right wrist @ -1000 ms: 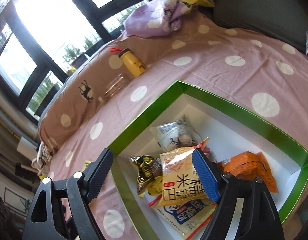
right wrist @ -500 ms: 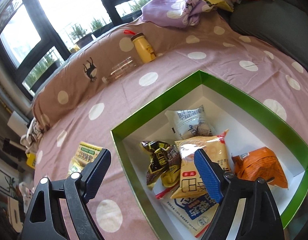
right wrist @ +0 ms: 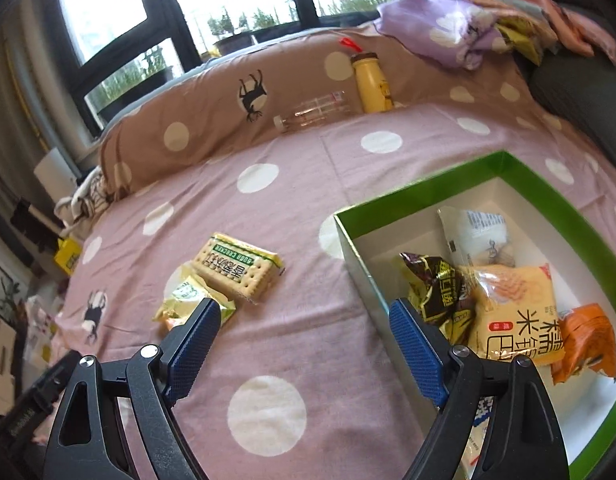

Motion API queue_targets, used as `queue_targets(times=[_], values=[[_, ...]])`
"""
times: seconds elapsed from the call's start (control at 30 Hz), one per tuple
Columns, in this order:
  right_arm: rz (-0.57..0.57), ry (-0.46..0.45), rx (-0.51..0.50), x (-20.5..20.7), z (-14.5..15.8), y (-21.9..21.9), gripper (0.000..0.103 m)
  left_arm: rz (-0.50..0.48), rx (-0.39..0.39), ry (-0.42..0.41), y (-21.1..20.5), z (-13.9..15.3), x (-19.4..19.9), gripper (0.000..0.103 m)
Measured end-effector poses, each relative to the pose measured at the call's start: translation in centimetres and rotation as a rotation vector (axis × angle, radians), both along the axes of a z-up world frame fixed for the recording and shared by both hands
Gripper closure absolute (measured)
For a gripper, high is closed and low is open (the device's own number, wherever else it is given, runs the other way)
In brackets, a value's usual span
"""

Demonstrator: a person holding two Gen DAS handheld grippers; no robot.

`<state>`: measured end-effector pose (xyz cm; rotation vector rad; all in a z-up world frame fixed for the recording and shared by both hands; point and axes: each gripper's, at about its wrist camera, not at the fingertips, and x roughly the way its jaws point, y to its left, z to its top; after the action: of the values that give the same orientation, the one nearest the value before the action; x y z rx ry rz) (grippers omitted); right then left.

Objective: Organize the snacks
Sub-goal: 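Withdraw the right tool from the box toward the yellow-green corn snack bag, then close the right tool on the corn snack bag and lift it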

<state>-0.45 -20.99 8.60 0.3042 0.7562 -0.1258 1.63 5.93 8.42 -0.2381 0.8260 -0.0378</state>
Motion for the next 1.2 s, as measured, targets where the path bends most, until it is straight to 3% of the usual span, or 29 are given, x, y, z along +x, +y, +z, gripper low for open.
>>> queue_targets(times=[0.27, 0.53, 0.7, 0.83, 0.9, 1.0, 1.1, 1.2], values=[[0.105, 0.026, -0.003, 0.9, -0.8, 2.8, 0.016, 0.024, -0.025, 0.019, 1.2, -0.5, 0.6, 0.004], [0.196, 0.085, 0.024, 3.1, -1.8, 4.7, 0.016, -0.027, -0.025, 0.063, 0.2, -2.2, 2.3, 0.004], [0.253, 0.125, 0.138, 5.8, -2.3, 4.9, 0.016, -0.085, -0.082, 0.09, -1.0, -3.3, 4.3, 0.006], [0.299, 0.175, 0.286, 8.7, -3.5, 4.6, 0.016, -0.13, -0.131, 0.11, -2.5, -4.1, 5.7, 0.007], [0.309, 0.185, 0.274, 9.9, -3.9, 4.9, 0.017, -0.16, -0.152, 0.123, -3.3, -4.5, 6.4, 0.009], [0.353, 0.219, 0.216, 11.2, -4.6, 6.2, 0.025, -0.188, -0.192, 0.149, -4.2, -5.3, 7.1, 0.014], [0.428, 0.227, 0.219, 11.9, -5.3, 7.4, 0.025, -0.197, -0.218, 0.171, -4.6, -6.0, 7.7, 0.026], [0.458, 0.252, 0.206, 12.4, -5.8, 7.9, 0.025, -0.19, -0.212, 0.187, -4.6, -6.7, 8.0, 0.044]])
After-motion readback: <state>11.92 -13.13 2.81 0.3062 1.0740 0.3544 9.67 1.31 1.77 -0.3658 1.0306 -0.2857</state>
